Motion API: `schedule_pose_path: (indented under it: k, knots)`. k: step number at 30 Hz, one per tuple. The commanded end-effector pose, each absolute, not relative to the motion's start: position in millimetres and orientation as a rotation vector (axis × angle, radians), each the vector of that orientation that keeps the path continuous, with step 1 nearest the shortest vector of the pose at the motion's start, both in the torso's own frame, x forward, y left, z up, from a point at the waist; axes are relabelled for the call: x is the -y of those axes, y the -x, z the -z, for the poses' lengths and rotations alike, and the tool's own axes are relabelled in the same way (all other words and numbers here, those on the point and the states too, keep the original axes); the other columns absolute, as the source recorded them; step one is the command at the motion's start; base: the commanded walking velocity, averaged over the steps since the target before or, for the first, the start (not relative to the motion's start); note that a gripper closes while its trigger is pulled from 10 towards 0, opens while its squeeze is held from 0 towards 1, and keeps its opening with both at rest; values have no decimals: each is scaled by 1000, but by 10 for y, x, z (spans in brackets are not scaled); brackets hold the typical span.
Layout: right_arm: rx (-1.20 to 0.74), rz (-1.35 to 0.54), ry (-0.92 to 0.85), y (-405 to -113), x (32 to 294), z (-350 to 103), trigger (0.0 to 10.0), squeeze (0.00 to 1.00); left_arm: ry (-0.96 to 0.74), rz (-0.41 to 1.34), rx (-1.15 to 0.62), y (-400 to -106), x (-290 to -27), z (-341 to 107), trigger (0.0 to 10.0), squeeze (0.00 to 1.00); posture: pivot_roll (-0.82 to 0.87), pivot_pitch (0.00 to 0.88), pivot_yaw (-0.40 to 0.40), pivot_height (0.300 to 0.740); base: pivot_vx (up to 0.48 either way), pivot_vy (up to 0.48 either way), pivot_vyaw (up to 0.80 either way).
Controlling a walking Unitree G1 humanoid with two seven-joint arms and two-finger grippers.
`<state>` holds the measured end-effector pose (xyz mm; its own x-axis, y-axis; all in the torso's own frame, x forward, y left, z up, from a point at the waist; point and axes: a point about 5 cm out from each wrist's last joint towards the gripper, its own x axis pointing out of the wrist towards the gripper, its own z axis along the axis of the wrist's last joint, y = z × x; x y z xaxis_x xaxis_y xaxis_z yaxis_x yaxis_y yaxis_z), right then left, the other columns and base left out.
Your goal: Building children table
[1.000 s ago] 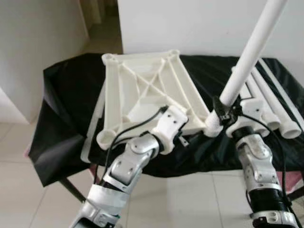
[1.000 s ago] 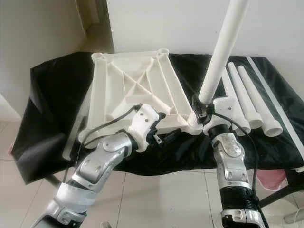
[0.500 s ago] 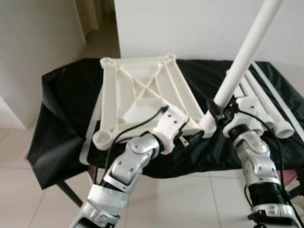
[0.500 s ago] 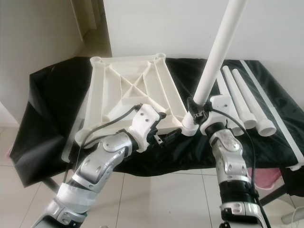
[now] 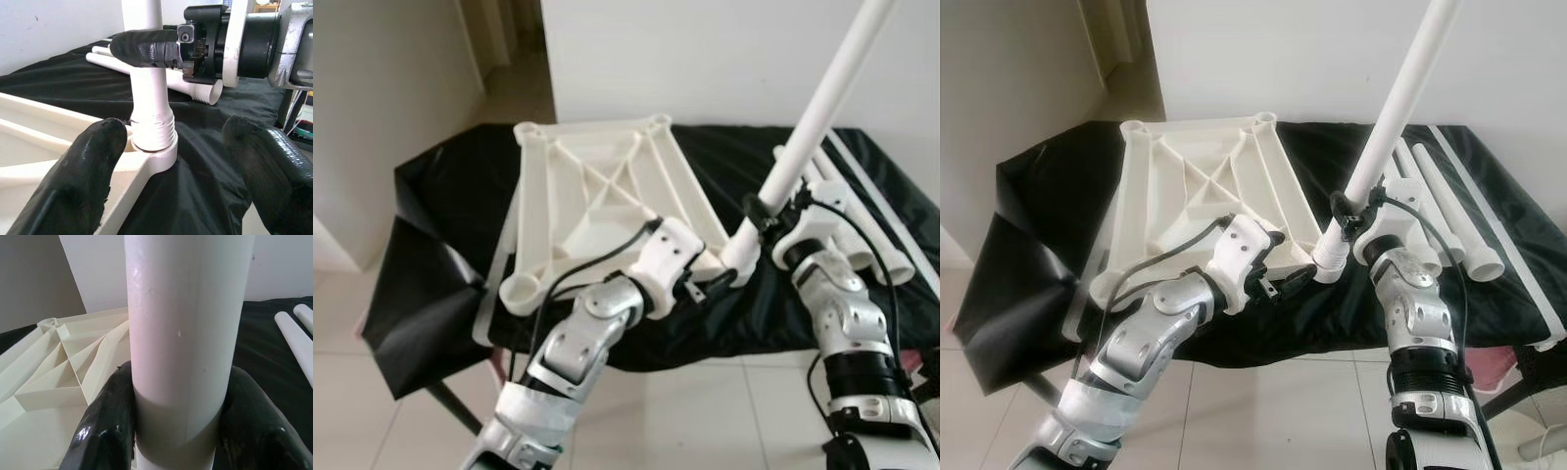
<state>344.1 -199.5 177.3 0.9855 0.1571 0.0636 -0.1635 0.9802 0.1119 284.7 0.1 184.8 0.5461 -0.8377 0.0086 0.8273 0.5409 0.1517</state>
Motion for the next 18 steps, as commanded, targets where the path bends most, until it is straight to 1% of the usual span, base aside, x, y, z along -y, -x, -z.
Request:
schedule_pose_path:
  k: [1,2,3,5,6,8,11,15,18]
  knots:
    - [-106,-168,-116,-3412,1933,-1456,10000,0,-134,1002,82,-2840,-4,-1864,10000,0,-60,0,-10,740,0,0,0]
    - [-90,-174,-65,-3407,1931,-1470,10000,0,-133,999,82,-2840,-7,-1865,10000,0,-60,0,-11,740,0,0,0]
    - [-90,-174,-65,-3407,1931,-1470,10000,0,-133,999,82,-2840,-7,-1865,10000,0,-60,0,-11,740,0,0,0]
    - [-53,-206,91,-3367,1905,-1461,10000,0,-131,996,83,-2838,-6,-1868,10000,0,-59,0,-14,740,0,0,0]
    - [-53,-206,91,-3367,1905,-1461,10000,0,-131,996,83,-2838,-6,-1868,10000,0,-59,0,-14,740,0,0,0]
    - [-22,-248,169,-3293,1873,-1418,10000,0,-128,993,83,-2841,-8,-1873,10000,0,-56,6,-17,740,0,0,0]
    - [-19,-260,174,-3267,1867,-1399,10000,0,-128,991,83,-2842,-9,-1875,10000,0,-56,6,-17,740,0,0,0]
    - [1,-306,160,-3086,1863,-1293,10000,0,-127,981,80,-2851,-35,-1882,10000,0,-59,17,-10,740,0,0,0]
    - [0,-305,154,-3071,1869,-1272,10000,0,-127,981,80,-2852,-37,-1884,10000,0,-60,18,-9,740,0,0,0]
